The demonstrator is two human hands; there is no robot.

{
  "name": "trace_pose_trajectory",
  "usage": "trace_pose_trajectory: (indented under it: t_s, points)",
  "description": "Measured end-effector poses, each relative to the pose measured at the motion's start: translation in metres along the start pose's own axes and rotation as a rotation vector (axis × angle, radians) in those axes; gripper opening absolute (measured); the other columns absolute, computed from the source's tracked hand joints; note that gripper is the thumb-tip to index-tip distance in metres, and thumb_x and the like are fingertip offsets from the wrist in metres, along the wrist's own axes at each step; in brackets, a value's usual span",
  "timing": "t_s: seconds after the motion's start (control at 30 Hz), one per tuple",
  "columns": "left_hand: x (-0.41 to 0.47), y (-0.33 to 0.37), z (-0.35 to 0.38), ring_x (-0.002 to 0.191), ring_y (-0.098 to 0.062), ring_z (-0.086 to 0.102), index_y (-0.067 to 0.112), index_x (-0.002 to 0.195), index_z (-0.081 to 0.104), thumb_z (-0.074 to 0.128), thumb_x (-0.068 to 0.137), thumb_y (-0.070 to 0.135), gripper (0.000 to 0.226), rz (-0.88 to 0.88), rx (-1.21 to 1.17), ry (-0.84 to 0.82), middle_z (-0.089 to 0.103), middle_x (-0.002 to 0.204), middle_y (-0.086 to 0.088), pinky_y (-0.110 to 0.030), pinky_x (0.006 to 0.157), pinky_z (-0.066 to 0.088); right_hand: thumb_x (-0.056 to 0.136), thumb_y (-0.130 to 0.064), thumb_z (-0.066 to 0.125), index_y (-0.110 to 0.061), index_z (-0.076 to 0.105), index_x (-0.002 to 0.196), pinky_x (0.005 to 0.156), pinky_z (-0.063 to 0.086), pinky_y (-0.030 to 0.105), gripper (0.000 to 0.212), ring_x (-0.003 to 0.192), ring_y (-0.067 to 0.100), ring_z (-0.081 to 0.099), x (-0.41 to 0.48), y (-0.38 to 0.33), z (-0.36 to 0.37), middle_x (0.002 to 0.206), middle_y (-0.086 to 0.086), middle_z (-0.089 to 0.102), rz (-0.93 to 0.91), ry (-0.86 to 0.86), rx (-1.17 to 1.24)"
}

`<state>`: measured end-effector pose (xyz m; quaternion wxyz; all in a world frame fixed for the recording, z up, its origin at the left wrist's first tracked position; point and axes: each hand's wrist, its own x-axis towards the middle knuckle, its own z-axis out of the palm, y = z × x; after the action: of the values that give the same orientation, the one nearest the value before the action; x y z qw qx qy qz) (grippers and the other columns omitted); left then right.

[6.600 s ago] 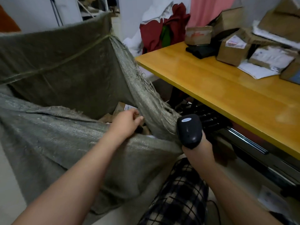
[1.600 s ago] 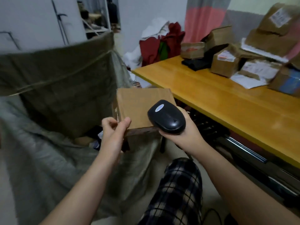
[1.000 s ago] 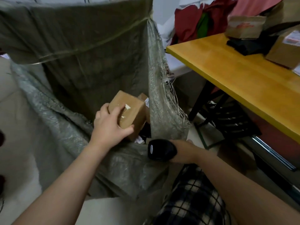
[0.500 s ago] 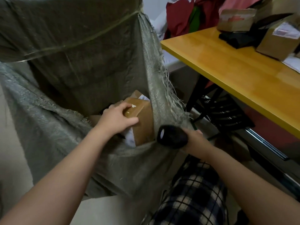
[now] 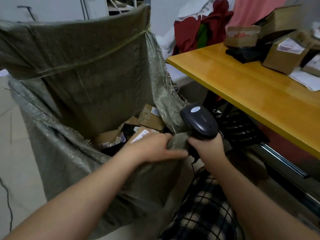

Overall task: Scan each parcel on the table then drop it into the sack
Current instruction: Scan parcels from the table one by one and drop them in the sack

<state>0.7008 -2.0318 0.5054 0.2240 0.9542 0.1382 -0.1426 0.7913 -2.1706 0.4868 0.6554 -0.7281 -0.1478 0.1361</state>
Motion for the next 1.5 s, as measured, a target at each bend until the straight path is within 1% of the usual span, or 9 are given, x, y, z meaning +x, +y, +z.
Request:
trace_pose_trajectory:
  t_s: [0.1,0.23,0.37,0.63,0.8,0.9,1.03,1.27,1.5]
  points:
    - [0.007,0.006,-0.014,0.095,-0.030,0.062,0.013,0.100,0.063,0.056,0.093,0.030,0.020,-0.004,0.075,0.366,0.067,0.100,-0.012,-0.034,0.075,0.045,0.073,0.008,0.073,-0.028,0.063,0.088,0.076,0.053,0.026,0.041,0.082,0.003,0.063,0.011,-0.023,0.004,0.089,-0.011,0.067,-0.034,0.007,0.056]
    - [-0.005,0.004,-0.082,0.090,-0.032,0.062,0.010,0.092,0.064,0.059,0.084,0.012,0.010,0.156,-0.076,1.003,0.068,0.091,-0.011,-0.039,0.072,0.047,0.074,0.003,0.077,-0.014,0.068,0.100,0.078,0.054,0.023,0.033,0.089,0.010,0.066,0.038,-0.064,0.003,0.098,0.001,0.070,-0.161,-0.010,0.072]
    - [-0.004,0.012,-0.066,0.093,-0.033,0.061,0.016,0.088,0.058,0.057,0.090,0.018,0.003,0.145,0.095,0.600,0.067,0.095,-0.012,-0.034,0.070,0.042,0.069,0.009,0.073,-0.017,0.069,0.089,0.059,0.050,0.023,0.033,0.075,0.012,0.064,0.039,-0.061,0.005,0.081,-0.001,0.069,-0.064,-0.059,-0.071]
    - [0.000,0.014,-0.020,0.099,-0.034,0.060,0.012,0.101,0.058,0.052,0.094,0.029,0.019,0.067,0.129,0.555,0.066,0.103,-0.012,-0.038,0.077,0.049,0.072,0.010,0.070,-0.016,0.068,0.086,0.053,0.050,0.020,0.029,0.065,0.008,0.060,0.021,-0.041,-0.025,0.074,-0.004,0.065,0.055,-0.009,-0.081]
    - [0.011,0.023,-0.011,0.092,-0.031,0.060,0.017,0.085,0.050,0.058,0.091,0.043,0.028,0.082,0.126,0.381,0.063,0.090,-0.008,-0.036,0.076,0.049,0.071,0.009,0.073,-0.016,0.066,0.087,0.046,0.044,0.014,0.030,0.061,0.006,0.056,0.010,-0.030,-0.050,0.070,-0.005,0.062,0.076,-0.018,-0.166]
    - [0.014,0.043,-0.009,0.079,-0.024,0.057,0.019,0.082,0.052,0.057,0.089,0.052,0.034,0.123,0.074,0.414,0.057,0.077,0.001,-0.036,0.069,0.048,0.071,0.007,0.075,-0.011,0.069,0.091,0.058,0.048,0.022,0.027,0.067,0.008,0.060,0.005,-0.027,-0.069,0.076,-0.001,0.066,0.089,0.006,-0.167]
    - [0.024,0.082,-0.011,0.086,-0.026,0.058,0.018,0.089,0.055,0.050,0.094,0.050,0.033,0.209,0.119,0.500,0.063,0.088,-0.004,-0.035,0.068,0.045,0.076,-0.009,0.079,-0.011,0.070,0.102,0.072,0.051,0.030,0.028,0.080,0.016,0.066,0.001,-0.038,-0.108,0.090,0.004,0.071,0.031,0.109,-0.139]
    - [0.061,0.168,-0.018,0.079,-0.023,0.057,0.018,0.091,0.055,0.051,0.095,0.045,0.028,0.383,0.033,0.472,0.055,0.078,0.002,-0.034,0.060,0.041,0.084,-0.022,0.072,-0.021,0.067,0.087,0.054,0.047,0.025,0.006,0.051,0.017,0.058,-0.015,-0.079,-0.201,0.064,0.002,0.060,-0.049,0.296,-0.081]
    - [0.138,0.257,-0.052,0.107,-0.024,0.053,0.016,0.121,0.054,0.056,0.092,0.047,0.042,0.457,-0.040,0.494,0.054,0.119,-0.005,-0.038,0.087,0.048,0.084,-0.024,0.071,-0.011,0.064,0.080,0.059,0.048,0.032,0.015,0.049,0.021,0.058,0.026,-0.134,-0.291,0.066,0.009,0.059,-0.018,0.424,-0.050]
